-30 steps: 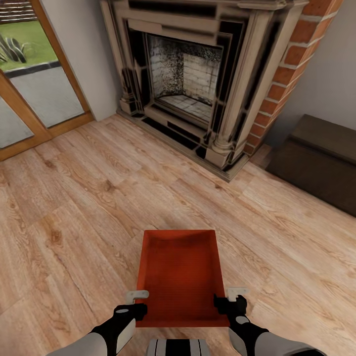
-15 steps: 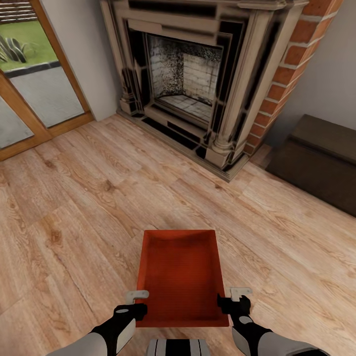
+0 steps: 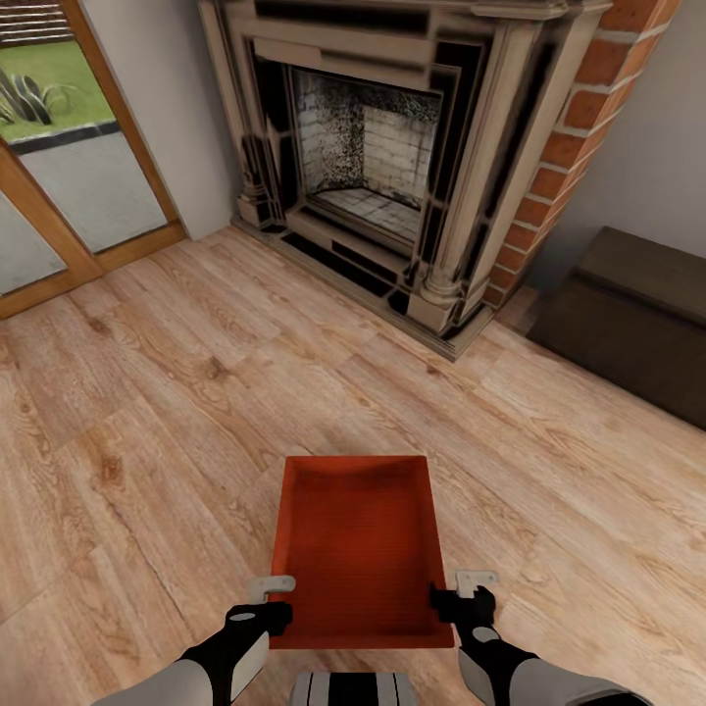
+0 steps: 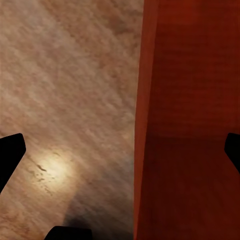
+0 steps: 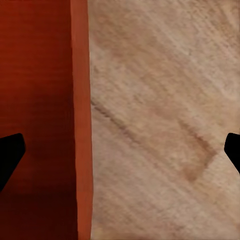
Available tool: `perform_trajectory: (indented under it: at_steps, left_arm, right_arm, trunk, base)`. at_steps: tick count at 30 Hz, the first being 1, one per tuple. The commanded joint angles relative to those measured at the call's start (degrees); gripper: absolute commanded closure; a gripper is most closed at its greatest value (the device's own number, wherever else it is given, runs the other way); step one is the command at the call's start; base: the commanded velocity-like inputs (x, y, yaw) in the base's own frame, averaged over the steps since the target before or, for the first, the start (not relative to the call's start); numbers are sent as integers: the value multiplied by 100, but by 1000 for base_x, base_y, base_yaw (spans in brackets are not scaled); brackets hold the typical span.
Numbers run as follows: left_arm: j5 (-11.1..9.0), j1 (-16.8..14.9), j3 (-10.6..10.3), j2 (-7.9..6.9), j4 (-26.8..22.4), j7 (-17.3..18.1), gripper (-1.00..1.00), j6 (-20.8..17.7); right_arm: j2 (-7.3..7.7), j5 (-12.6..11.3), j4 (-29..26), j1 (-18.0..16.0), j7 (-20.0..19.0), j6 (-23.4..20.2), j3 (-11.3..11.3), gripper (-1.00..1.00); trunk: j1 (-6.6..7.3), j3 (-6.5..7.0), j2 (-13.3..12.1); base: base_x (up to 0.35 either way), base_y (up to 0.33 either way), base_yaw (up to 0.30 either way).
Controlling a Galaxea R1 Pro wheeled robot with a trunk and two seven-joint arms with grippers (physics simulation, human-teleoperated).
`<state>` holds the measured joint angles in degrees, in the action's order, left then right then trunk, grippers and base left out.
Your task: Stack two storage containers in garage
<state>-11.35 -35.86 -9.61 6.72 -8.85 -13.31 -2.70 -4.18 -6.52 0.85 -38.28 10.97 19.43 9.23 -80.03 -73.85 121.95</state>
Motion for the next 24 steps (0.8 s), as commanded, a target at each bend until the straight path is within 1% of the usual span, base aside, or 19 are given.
perform_trajectory:
  at_steps: [1, 3, 11, 24]
  left_arm:
    - [-52, 0, -50, -2, -12, -31, -100, -29]
    - [-52, 0, -51, 0, -12, -31, -100, -29]
    - [-52, 0, -50, -1, -12, -31, -100, -29]
    - [-51, 0, -50, -1, -12, -31, -100, -29]
  right_arm:
    - [-13, -58, 10, -4, 10, 23, 48, -100]
    - [-59, -57, 7, -4, 10, 24, 46, -100]
    - [-140, -60, 11, -4, 10, 25, 46, -100]
    - [-153, -60, 11, -4, 3, 25, 45, -100]
  trunk:
    - [1, -3, 1]
    - [1, -3, 1]
    - [1, -3, 1]
    - [1, -3, 1]
  base:
    - [0, 0, 0]
    - [0, 0, 0]
    - [0, 0, 0]
    - [0, 0, 0]
